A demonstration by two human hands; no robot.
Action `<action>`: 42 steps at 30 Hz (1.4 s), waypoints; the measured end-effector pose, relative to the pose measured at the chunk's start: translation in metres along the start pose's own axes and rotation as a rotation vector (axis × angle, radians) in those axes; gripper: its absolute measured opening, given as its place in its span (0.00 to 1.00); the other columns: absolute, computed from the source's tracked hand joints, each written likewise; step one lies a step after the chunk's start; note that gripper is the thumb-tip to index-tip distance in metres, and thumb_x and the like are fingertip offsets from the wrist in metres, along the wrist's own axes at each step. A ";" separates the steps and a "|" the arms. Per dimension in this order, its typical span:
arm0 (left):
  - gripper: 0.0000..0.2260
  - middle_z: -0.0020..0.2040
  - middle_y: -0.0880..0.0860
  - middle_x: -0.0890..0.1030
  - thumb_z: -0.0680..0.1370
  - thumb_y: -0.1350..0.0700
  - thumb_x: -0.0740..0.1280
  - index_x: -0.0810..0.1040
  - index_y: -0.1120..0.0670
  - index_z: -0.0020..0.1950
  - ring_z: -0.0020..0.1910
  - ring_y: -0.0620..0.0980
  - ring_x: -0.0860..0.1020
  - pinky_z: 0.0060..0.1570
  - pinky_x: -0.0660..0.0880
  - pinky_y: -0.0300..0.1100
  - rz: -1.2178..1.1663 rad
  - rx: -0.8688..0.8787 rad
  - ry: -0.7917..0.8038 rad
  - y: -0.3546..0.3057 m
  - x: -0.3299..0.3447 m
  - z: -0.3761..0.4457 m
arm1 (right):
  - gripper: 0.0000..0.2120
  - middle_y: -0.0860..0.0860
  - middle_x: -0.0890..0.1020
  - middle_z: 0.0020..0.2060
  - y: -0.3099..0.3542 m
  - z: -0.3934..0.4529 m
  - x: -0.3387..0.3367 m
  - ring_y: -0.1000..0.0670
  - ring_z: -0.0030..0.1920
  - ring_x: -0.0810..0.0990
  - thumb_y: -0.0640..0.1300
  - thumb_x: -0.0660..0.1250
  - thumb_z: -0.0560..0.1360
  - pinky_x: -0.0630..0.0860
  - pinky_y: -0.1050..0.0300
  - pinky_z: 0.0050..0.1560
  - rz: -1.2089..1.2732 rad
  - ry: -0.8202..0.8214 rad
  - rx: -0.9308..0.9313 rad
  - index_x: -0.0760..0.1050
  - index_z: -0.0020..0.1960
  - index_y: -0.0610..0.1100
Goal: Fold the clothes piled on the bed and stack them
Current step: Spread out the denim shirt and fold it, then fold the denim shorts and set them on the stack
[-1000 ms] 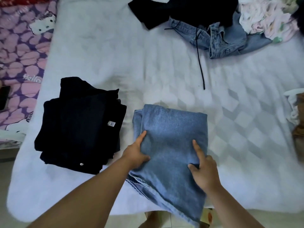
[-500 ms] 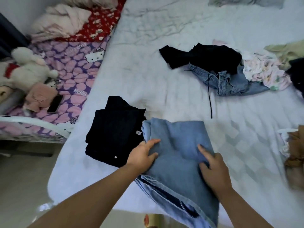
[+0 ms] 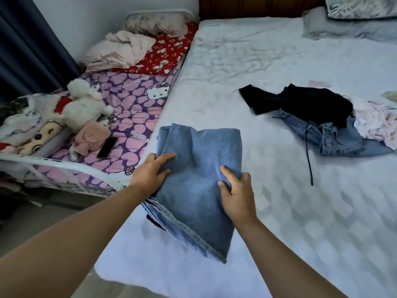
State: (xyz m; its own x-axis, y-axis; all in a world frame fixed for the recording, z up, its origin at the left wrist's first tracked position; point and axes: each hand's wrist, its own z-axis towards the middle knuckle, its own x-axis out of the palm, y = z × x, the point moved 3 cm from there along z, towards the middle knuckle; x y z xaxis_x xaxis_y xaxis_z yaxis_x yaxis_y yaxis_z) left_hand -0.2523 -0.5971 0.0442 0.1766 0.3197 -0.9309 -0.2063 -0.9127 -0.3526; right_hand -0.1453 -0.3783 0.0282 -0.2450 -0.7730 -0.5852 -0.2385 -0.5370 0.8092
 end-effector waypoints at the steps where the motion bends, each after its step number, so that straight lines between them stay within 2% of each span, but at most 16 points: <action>1: 0.23 0.54 0.53 0.68 0.78 0.52 0.65 0.65 0.39 0.72 0.54 0.58 0.75 0.53 0.73 0.48 0.009 -0.016 0.023 0.009 0.001 0.004 | 0.22 0.48 0.65 0.53 0.000 0.002 0.008 0.45 0.51 0.75 0.45 0.63 0.79 0.66 0.66 0.52 -0.013 0.043 0.034 0.66 0.72 0.51; 3: 0.25 0.67 0.57 0.64 0.78 0.50 0.65 0.62 0.39 0.74 0.65 0.59 0.69 0.64 0.68 0.51 0.055 -0.068 0.115 0.030 0.011 0.011 | 0.25 0.45 0.66 0.59 -0.006 0.004 0.021 0.46 0.54 0.75 0.46 0.61 0.79 0.68 0.61 0.56 -0.086 0.156 0.114 0.59 0.75 0.50; 4: 0.26 0.74 0.56 0.57 0.79 0.49 0.64 0.60 0.40 0.74 0.72 0.57 0.62 0.69 0.63 0.51 0.098 -0.086 0.177 0.039 0.018 0.012 | 0.26 0.45 0.65 0.62 -0.011 0.003 0.024 0.46 0.56 0.75 0.46 0.60 0.80 0.68 0.59 0.56 -0.125 0.204 0.141 0.57 0.76 0.49; 6: 0.24 0.78 0.53 0.46 0.80 0.47 0.62 0.60 0.43 0.75 0.77 0.53 0.50 0.73 0.53 0.48 0.166 -0.078 0.320 0.048 0.036 0.010 | 0.25 0.46 0.65 0.65 -0.017 0.002 0.026 0.47 0.58 0.74 0.46 0.59 0.80 0.68 0.59 0.55 -0.169 0.273 0.160 0.58 0.75 0.46; 7: 0.23 0.79 0.51 0.46 0.80 0.48 0.61 0.62 0.44 0.75 0.77 0.51 0.49 0.74 0.52 0.46 0.158 -0.064 0.377 0.048 0.045 0.008 | 0.23 0.47 0.66 0.64 -0.019 0.001 0.025 0.48 0.56 0.74 0.46 0.59 0.80 0.68 0.60 0.53 -0.175 0.292 0.151 0.61 0.74 0.45; 9: 0.20 0.78 0.51 0.52 0.81 0.50 0.59 0.65 0.47 0.73 0.77 0.49 0.52 0.73 0.52 0.41 0.146 -0.024 0.442 0.043 0.060 0.003 | 0.18 0.48 0.68 0.62 -0.021 0.001 0.021 0.51 0.49 0.73 0.45 0.60 0.79 0.66 0.62 0.48 -0.188 0.303 0.124 0.68 0.69 0.45; 11: 0.18 0.77 0.50 0.57 0.82 0.50 0.57 0.66 0.46 0.73 0.76 0.48 0.55 0.72 0.54 0.40 0.197 0.020 0.491 0.032 0.070 -0.003 | 0.15 0.49 0.70 0.59 -0.022 0.003 0.015 0.51 0.47 0.73 0.44 0.60 0.79 0.67 0.61 0.47 -0.214 0.299 0.125 0.71 0.65 0.44; 14: 0.17 0.73 0.49 0.65 0.82 0.49 0.57 0.69 0.46 0.71 0.72 0.47 0.62 0.69 0.60 0.40 0.232 0.043 0.481 0.014 0.076 -0.007 | 0.15 0.49 0.70 0.59 -0.024 0.007 -0.003 0.49 0.53 0.76 0.44 0.61 0.79 0.71 0.58 0.53 -0.243 0.280 0.139 0.72 0.64 0.43; 17: 0.16 0.70 0.50 0.70 0.80 0.51 0.61 0.74 0.49 0.67 0.68 0.48 0.68 0.65 0.62 0.37 0.067 0.016 0.382 -0.015 0.075 -0.008 | 0.15 0.48 0.72 0.60 -0.028 0.005 -0.031 0.49 0.55 0.76 0.44 0.61 0.79 0.72 0.58 0.57 -0.253 0.239 0.145 0.73 0.65 0.43; 19: 0.13 0.65 0.52 0.75 0.79 0.53 0.63 0.78 0.50 0.62 0.64 0.50 0.73 0.61 0.66 0.38 -0.050 0.029 0.357 -0.049 0.075 -0.011 | 0.15 0.48 0.75 0.59 -0.034 -0.001 -0.057 0.49 0.56 0.77 0.45 0.62 0.79 0.71 0.60 0.56 -0.268 0.210 0.160 0.74 0.64 0.44; 22: 0.09 0.54 0.55 0.81 0.77 0.50 0.61 0.82 0.47 0.48 0.54 0.53 0.78 0.53 0.71 0.40 -0.130 0.101 0.436 -0.105 0.086 -0.020 | 0.15 0.49 0.78 0.58 -0.052 -0.014 -0.099 0.51 0.57 0.77 0.46 0.61 0.79 0.69 0.64 0.54 -0.308 0.172 0.207 0.76 0.63 0.45; 25: 0.11 0.56 0.53 0.81 0.79 0.50 0.62 0.80 0.52 0.57 0.56 0.51 0.78 0.54 0.71 0.39 -0.127 0.191 0.504 -0.163 0.108 -0.027 | 0.14 0.50 0.79 0.57 -0.081 -0.030 -0.146 0.52 0.57 0.76 0.46 0.60 0.79 0.69 0.63 0.56 -0.331 0.116 0.281 0.75 0.63 0.46; 28: 0.14 0.60 0.49 0.79 0.80 0.50 0.61 0.77 0.50 0.63 0.59 0.47 0.76 0.57 0.70 0.37 -0.132 0.251 0.525 -0.220 0.121 -0.028 | 0.14 0.50 0.79 0.57 -0.112 -0.039 -0.187 0.52 0.59 0.75 0.46 0.60 0.79 0.69 0.62 0.57 -0.356 0.059 0.338 0.76 0.62 0.46; 34: 0.14 0.59 0.46 0.79 0.79 0.49 0.62 0.77 0.48 0.63 0.58 0.44 0.76 0.57 0.70 0.36 -0.200 0.226 0.555 -0.315 0.153 -0.018 | 0.13 0.49 0.79 0.54 -0.181 -0.029 -0.251 0.49 0.58 0.76 0.45 0.60 0.79 0.69 0.59 0.54 -0.362 0.043 0.407 0.77 0.59 0.44; 37: 0.13 0.59 0.47 0.78 0.79 0.50 0.63 0.77 0.49 0.62 0.57 0.44 0.76 0.57 0.69 0.36 -0.194 0.183 0.588 -0.344 0.181 -0.014 | 0.13 0.49 0.78 0.56 -0.224 -0.012 -0.275 0.50 0.57 0.75 0.46 0.61 0.79 0.67 0.61 0.55 -0.375 0.110 0.407 0.76 0.61 0.45; 42: 0.14 0.60 0.47 0.76 0.79 0.49 0.62 0.76 0.49 0.64 0.56 0.44 0.75 0.59 0.69 0.36 -0.192 0.019 0.654 -0.378 0.241 -0.002 | 0.13 0.49 0.76 0.55 -0.303 0.037 -0.305 0.50 0.54 0.77 0.46 0.61 0.78 0.65 0.63 0.49 -0.390 0.224 0.397 0.76 0.60 0.45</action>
State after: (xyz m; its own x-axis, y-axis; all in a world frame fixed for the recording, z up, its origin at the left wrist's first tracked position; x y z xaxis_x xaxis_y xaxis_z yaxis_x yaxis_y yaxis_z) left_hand -0.1298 -0.1752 -0.0466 0.7560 0.2505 -0.6048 -0.1292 -0.8486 -0.5129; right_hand -0.0335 0.0325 -0.0407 0.1252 -0.6195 -0.7750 -0.6141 -0.6619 0.4299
